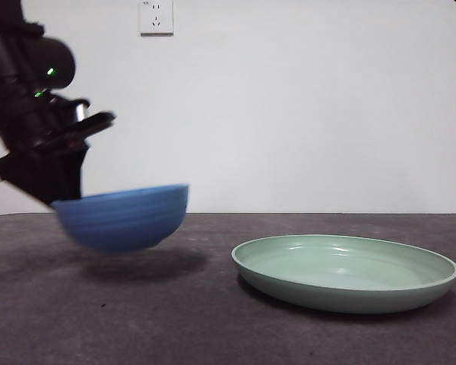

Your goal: Pick up the blue bowl, put it on the green plate, put it on desk

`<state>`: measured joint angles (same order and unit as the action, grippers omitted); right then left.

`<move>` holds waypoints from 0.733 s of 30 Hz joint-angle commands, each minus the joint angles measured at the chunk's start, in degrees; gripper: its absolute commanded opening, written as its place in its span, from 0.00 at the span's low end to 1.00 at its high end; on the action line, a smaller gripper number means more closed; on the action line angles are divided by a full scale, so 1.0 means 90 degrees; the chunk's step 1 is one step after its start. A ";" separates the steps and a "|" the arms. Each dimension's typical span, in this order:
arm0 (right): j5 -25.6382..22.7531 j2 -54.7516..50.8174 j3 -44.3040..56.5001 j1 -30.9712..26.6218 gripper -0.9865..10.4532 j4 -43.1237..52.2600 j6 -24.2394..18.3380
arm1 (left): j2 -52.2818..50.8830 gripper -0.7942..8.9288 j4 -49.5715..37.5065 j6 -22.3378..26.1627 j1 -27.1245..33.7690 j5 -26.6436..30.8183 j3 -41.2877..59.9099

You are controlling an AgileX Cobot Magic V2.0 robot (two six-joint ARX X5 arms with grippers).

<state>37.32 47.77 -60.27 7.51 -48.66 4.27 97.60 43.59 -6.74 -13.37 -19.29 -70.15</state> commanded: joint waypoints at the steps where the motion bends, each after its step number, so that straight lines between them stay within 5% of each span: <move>1: 0.0012 -0.0063 -0.0117 0.0019 0.61 -0.0090 -0.0053 | 0.0124 0.10 0.0073 -0.0214 -0.0231 0.0015 -0.0442; 6: -0.0160 -0.0284 -0.0117 0.0019 0.61 -0.0537 -0.0221 | 0.0126 0.10 0.0155 -0.0381 -0.0833 0.0522 -0.1005; 12: -0.1387 -0.0653 -0.0117 0.0019 0.61 -0.1158 -0.0481 | 0.0311 0.10 0.0002 -0.0493 -0.1695 0.0872 -0.1474; 22: -0.1489 -0.1093 -0.0117 0.0022 0.61 -0.1443 -0.0476 | 0.1768 0.10 0.0216 -0.0583 -0.2922 0.0874 -0.2914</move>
<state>23.88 37.69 -60.27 7.51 -62.00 0.40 112.01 45.50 -11.97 -38.87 -11.68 -94.21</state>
